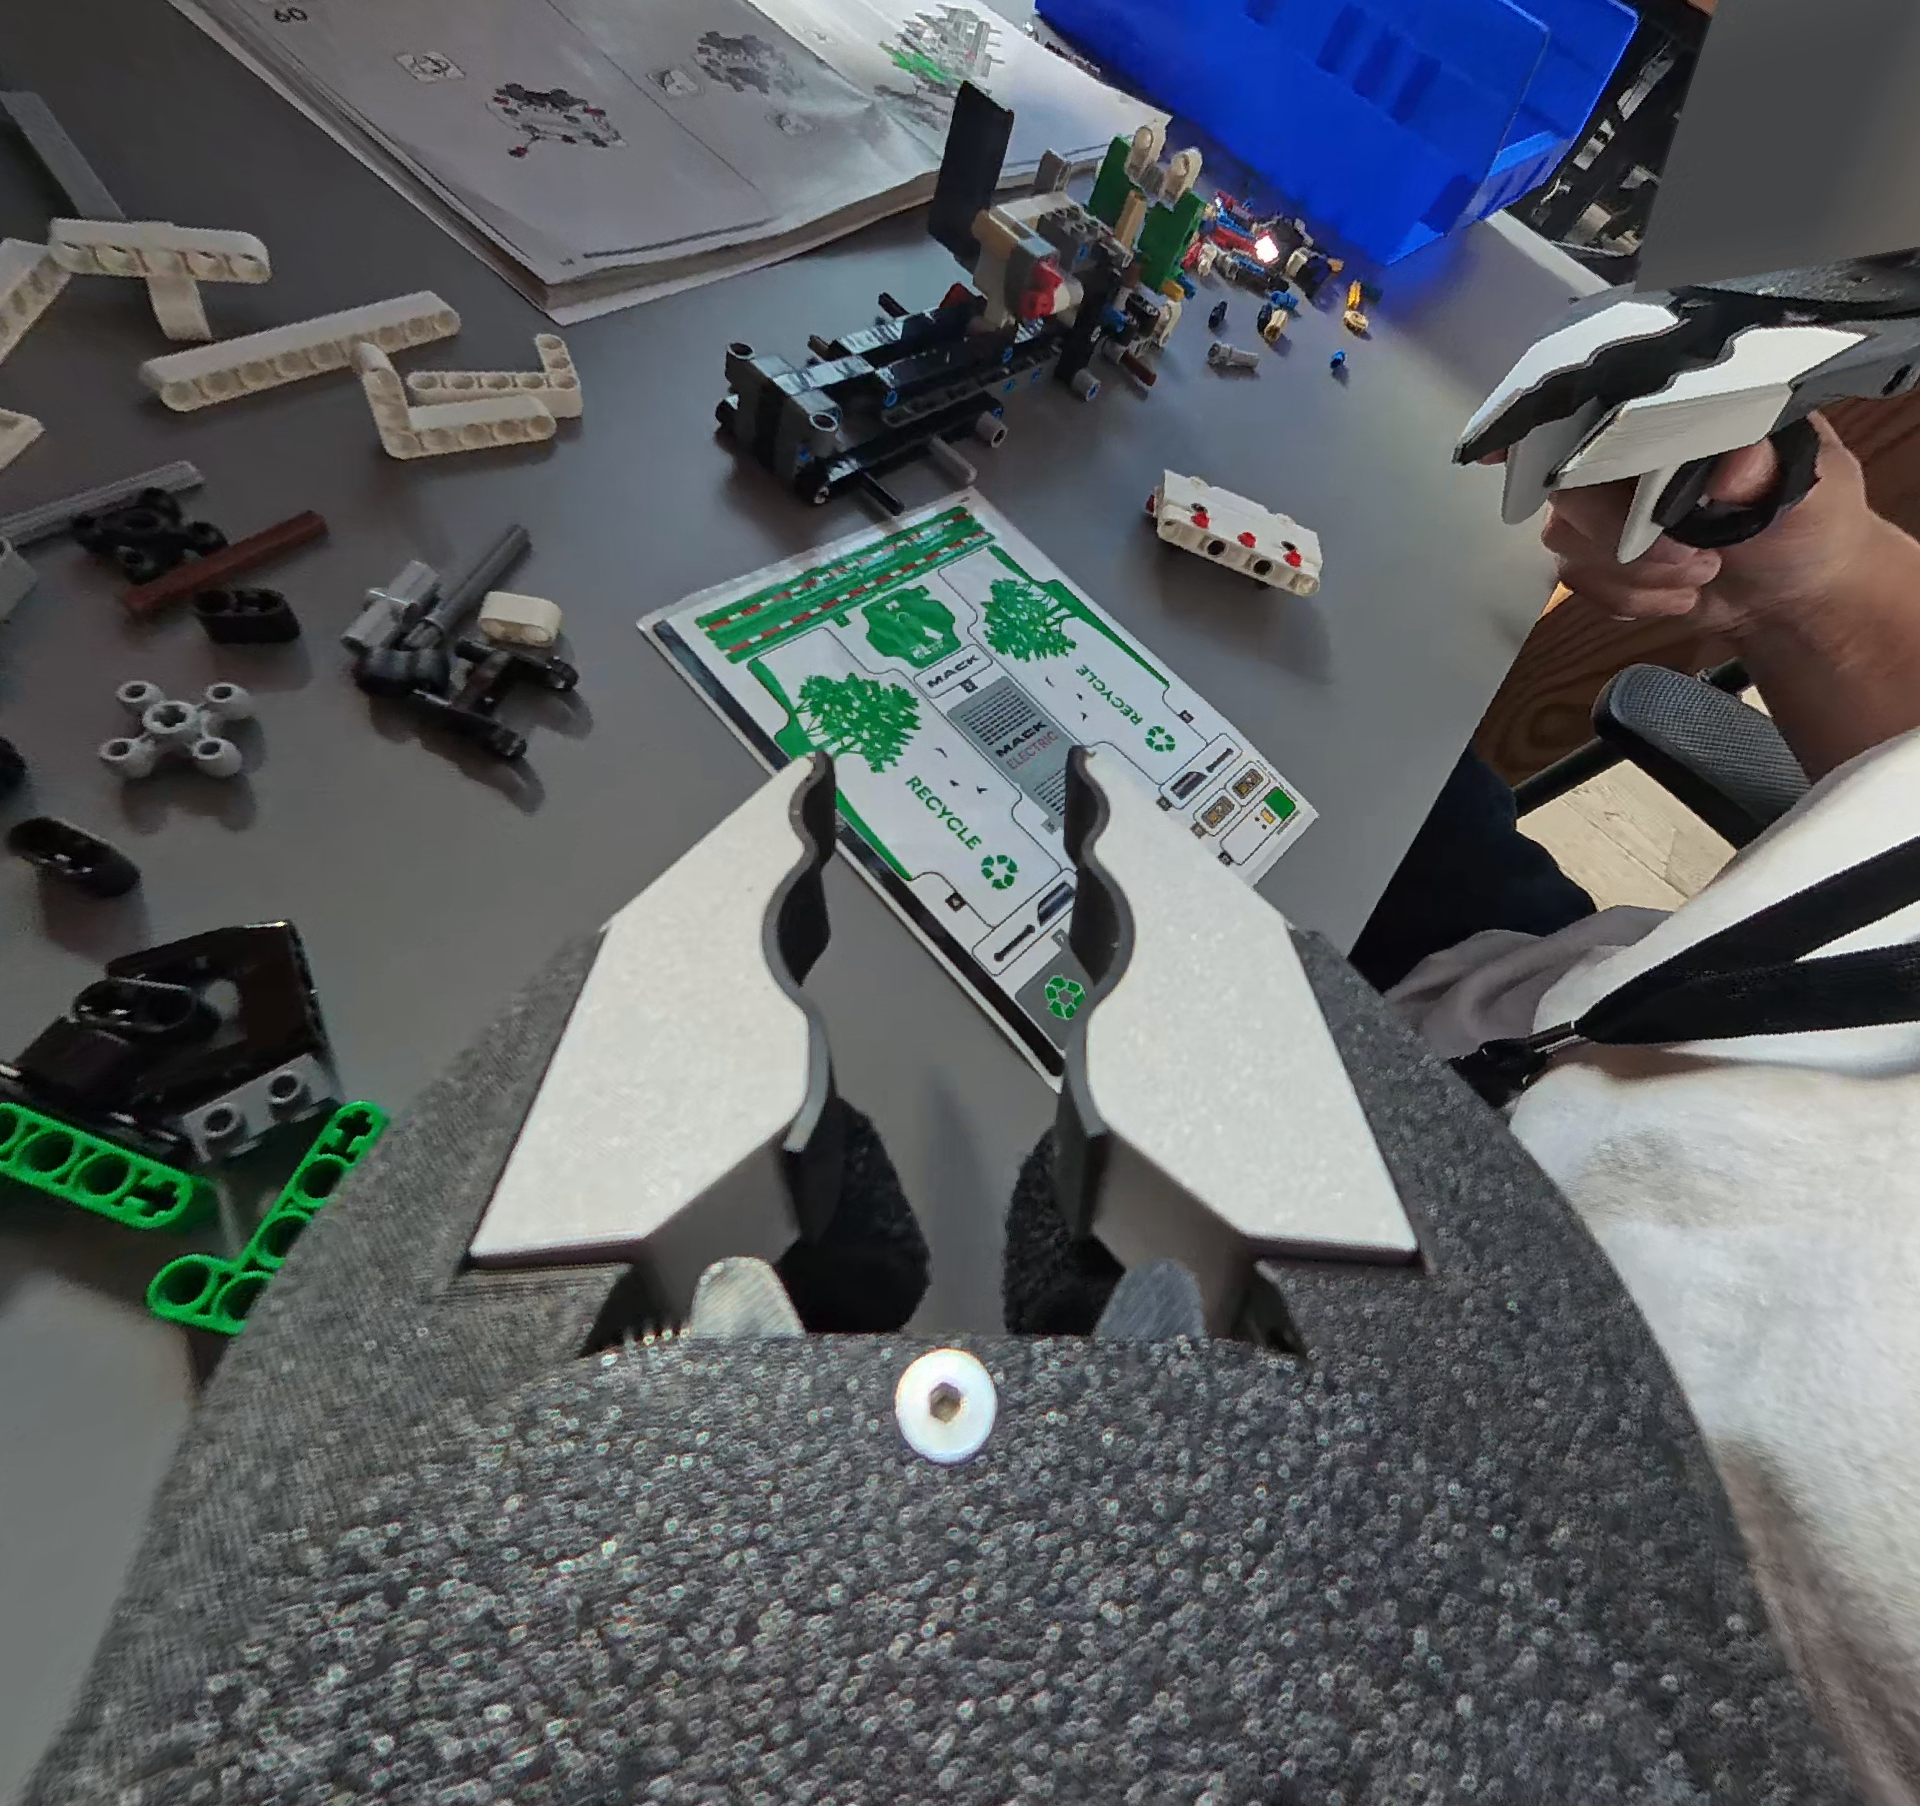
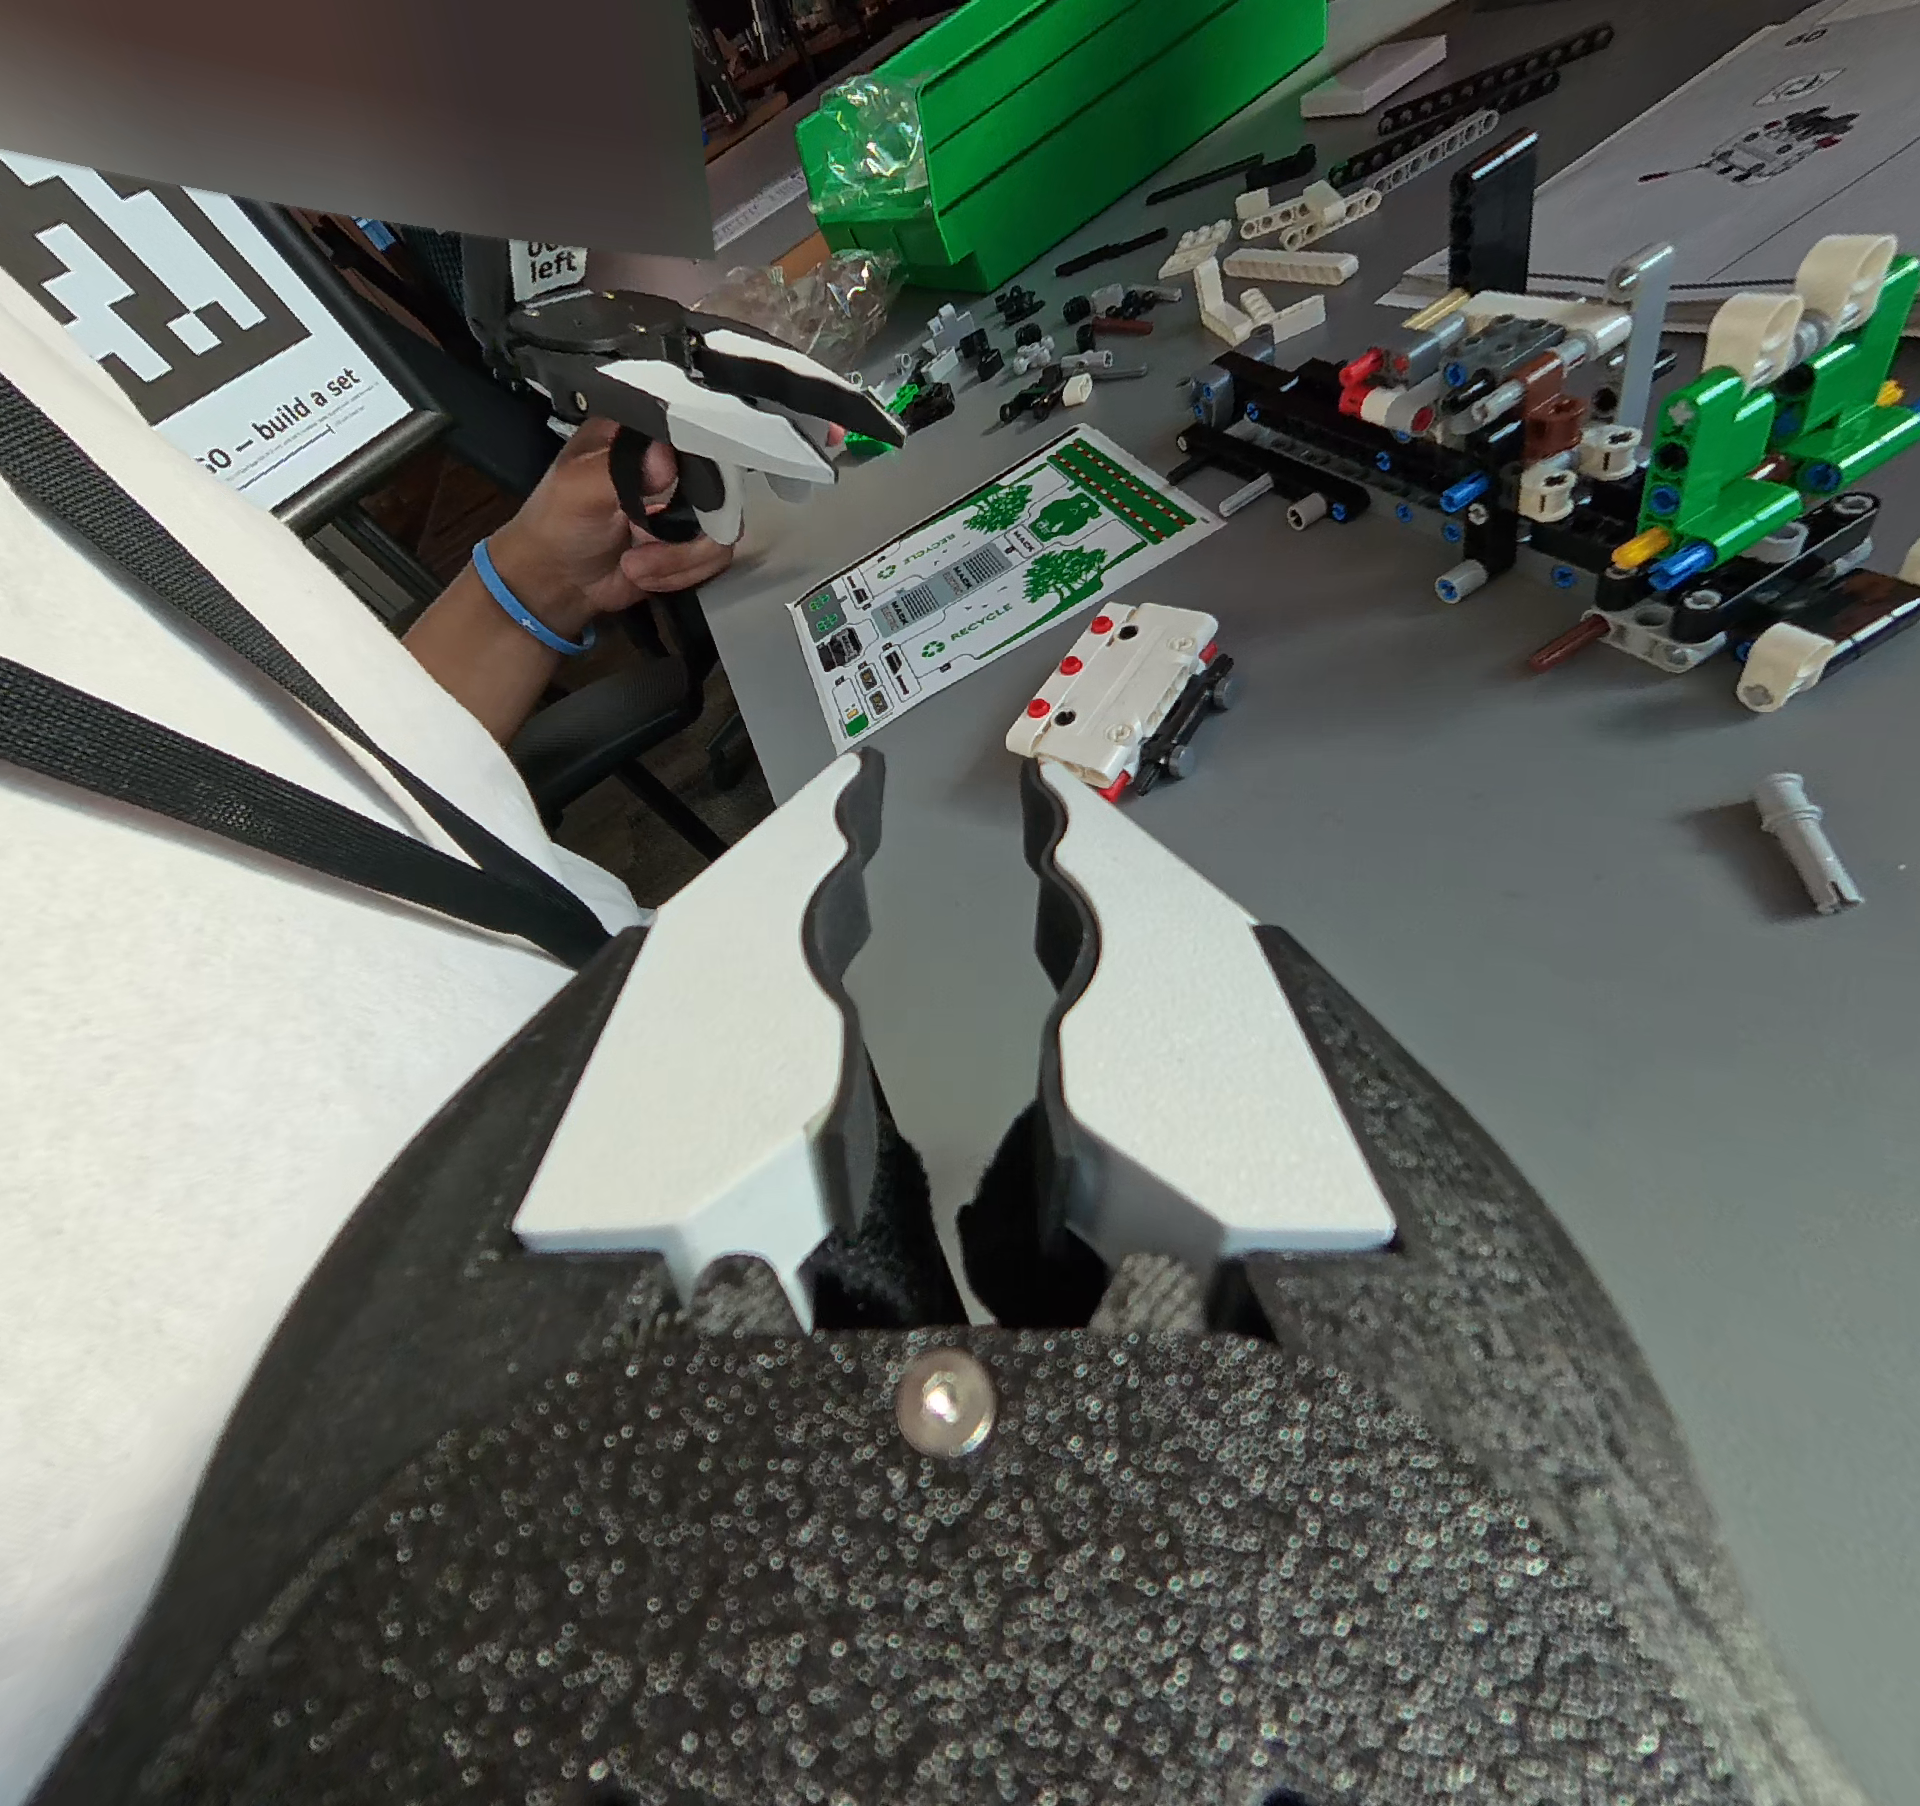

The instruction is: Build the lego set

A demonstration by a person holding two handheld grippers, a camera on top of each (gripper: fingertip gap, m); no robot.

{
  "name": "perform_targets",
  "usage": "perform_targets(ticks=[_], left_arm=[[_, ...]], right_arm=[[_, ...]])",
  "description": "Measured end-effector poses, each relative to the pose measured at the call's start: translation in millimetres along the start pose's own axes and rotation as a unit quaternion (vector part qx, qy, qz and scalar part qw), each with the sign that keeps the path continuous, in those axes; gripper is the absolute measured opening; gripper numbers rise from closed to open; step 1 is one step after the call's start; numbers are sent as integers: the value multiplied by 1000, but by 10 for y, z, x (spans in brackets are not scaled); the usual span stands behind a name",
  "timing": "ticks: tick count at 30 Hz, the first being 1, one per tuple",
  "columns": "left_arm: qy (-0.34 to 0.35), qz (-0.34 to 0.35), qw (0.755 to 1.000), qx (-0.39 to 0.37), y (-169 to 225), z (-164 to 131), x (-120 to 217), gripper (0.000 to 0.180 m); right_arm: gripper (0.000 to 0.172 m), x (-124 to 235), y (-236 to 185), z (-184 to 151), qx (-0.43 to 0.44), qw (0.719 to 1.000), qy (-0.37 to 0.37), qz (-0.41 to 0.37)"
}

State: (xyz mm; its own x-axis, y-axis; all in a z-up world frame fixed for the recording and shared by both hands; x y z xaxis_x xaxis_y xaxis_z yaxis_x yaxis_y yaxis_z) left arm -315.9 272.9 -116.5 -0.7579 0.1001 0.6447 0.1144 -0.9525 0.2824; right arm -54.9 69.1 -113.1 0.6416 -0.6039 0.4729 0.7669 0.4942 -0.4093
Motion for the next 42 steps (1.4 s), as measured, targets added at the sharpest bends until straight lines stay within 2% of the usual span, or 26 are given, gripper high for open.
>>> perform_targets(ticks=[6,30,33,37,39,42], left_arm=[[-31,24,999,-20,35,-16,-74,42],[-25,16,999,-22,46,-13,-57,42],[-19,20,999,-42,92,-18,-48,45],[-17,-12,996,-88,319,-29,-108,53],[-52,17,991,-118,395,-57,-219,59],[-75,51,986,-141,453,-54,-312,54]], right_arm=[[26,2,2,3,-2,1000,0,5],[25,-3,2,-4,1,1000,0,-5],[25,-6,-3,-6,4,1000,1,-11],[25,-17,-7,-12,5,1000,-2,-17],[26,-24,-12,-15,6,1000,-6,-17],[26,-41,-24,-20,10,1000,-11,-22]])
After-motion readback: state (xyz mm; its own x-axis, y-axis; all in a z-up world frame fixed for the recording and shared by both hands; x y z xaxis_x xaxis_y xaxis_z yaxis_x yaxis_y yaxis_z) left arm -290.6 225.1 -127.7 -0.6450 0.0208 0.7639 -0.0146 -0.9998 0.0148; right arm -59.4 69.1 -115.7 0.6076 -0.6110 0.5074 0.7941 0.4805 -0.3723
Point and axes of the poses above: each gripper's, where its closed fingertips meet, x back along the fingers, z out of its top, y = z × x across the jaws, the point moved 8 cm from there along x, back along the fingers, and after that the axes turned 15 degrees about -y, right-handed, at the moved point
